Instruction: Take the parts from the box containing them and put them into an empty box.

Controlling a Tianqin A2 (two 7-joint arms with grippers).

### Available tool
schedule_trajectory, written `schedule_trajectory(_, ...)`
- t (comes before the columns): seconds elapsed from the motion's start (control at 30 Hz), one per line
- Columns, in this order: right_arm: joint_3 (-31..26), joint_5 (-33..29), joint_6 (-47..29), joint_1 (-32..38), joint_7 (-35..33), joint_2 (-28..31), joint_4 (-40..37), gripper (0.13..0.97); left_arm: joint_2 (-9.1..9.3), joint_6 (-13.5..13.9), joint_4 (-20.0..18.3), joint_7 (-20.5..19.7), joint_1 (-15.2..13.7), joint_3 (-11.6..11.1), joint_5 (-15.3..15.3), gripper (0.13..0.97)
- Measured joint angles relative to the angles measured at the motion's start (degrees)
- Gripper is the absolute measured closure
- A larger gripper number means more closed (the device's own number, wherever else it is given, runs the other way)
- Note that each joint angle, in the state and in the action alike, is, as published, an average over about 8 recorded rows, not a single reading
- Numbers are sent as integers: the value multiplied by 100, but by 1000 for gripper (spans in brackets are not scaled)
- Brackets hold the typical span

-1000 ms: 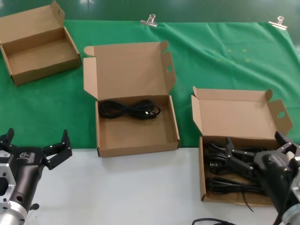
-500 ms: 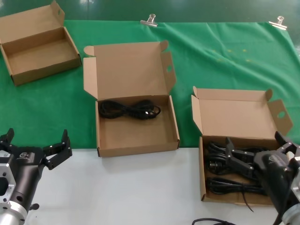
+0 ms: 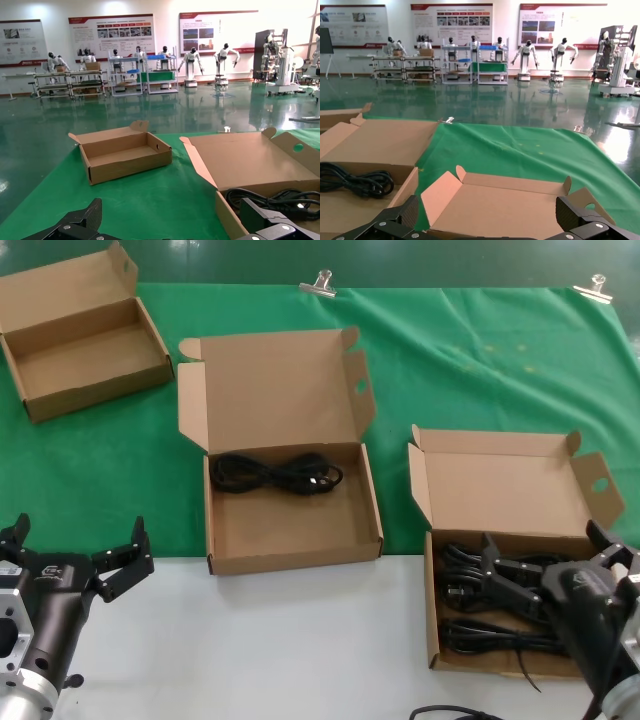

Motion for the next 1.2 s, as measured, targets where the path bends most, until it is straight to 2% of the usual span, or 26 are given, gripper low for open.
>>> schedule_trajectory(1.2,0,0,0,0,0,0,0,129,0,0,0,0,0,0,0,132)
